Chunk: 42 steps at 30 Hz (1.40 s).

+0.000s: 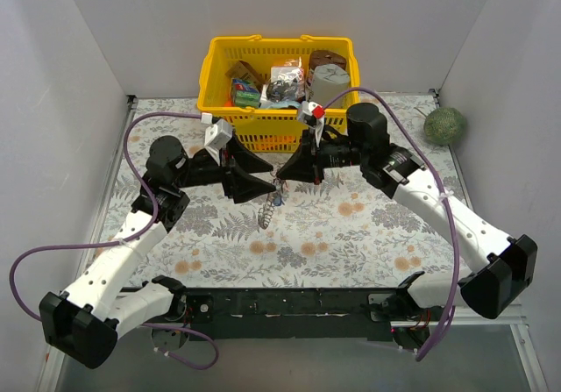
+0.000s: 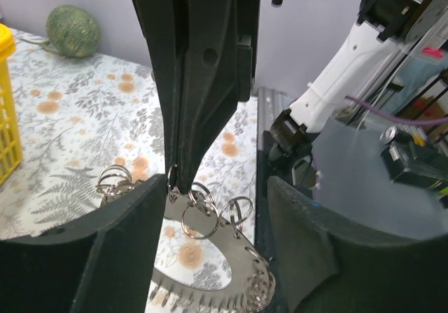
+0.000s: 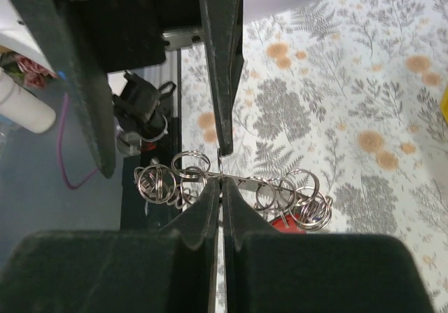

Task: Put the keys on the keyring

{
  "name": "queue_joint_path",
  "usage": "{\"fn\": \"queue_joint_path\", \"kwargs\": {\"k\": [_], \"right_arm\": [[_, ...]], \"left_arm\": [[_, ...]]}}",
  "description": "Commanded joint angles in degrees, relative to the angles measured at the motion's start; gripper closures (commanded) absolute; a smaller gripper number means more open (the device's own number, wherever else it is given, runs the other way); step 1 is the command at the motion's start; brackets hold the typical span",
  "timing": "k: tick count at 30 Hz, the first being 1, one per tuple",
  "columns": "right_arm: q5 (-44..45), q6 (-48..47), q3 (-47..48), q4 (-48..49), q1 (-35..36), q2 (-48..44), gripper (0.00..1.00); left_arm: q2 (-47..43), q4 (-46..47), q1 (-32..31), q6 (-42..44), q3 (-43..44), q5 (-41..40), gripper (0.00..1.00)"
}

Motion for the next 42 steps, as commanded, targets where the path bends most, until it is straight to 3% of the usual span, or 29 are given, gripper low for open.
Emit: {"fn": "queue_joint_path", "kwargs": {"k": [1, 6, 8, 9, 15, 16, 19, 23, 24, 27, 30, 42], "right_arm": [[1.7, -13.1, 8.4, -17.2, -0.1, 1.8, 0.99], [0.5, -21.1, 14.5, -29.0, -0.1, 5.4, 0.99], [0.0, -25.0, 17.6, -34.9, -0.1, 7.2, 0.99], [0.1, -26.3, 18.4, -36.5, -0.1, 7.6, 0.99], [-0.6, -31.3, 22.1, -44.1, -0.1, 9.3, 0.99], [-0.9, -31.4, 22.2, -44.2, -0.1, 9.3, 0.99], [-2.1, -31.2, 22.2, -43.8, 0.0, 9.4, 0.99], [-4.1, -30.4, 21.9, -42.8, -0.1, 9.1, 0.99], [-4.3, -30.2, 21.7, -42.3, -0.1, 9.2, 0.99], [-5.0, -29.8, 21.3, -41.7, -0.1, 9.0, 0.99], [-5.7, -29.2, 20.6, -41.1, 0.0, 9.2, 0.99], [-5.1, -28.7, 20.0, -40.0, -0.1, 9.5, 0.99]], "left_arm": [[-0.9, -7.0, -0.2, 4.5, 4.5, 0.4, 0.37], [0.8, -13.6, -0.2, 7.9, 8.0, 1.2, 0.24], [1.3, -16.1, -0.3, 9.6, 8.9, 1.8, 0.06], [1.3, -16.4, -0.2, 10.7, 9.1, 1.7, 0.02], [2.7, -15.5, -0.2, 10.2, 9.4, 4.6, 0.02], [3.3, -15.5, -0.2, 10.2, 9.4, 5.3, 0.03], [5.9, -15.8, -0.2, 11.5, 10.1, 8.9, 0.23], [8.4, -15.8, -0.3, 12.0, 10.5, 10.4, 0.24], [8.6, -15.8, -0.2, 12.0, 10.5, 10.2, 0.31], [9.7, -15.8, -0.3, 12.2, 10.6, 10.2, 0.36], [10.9, -15.9, -0.4, 12.0, 11.0, 10.5, 0.53], [13.9, -16.5, -2.4, 10.9, 12.1, 8.6, 0.70]]}}
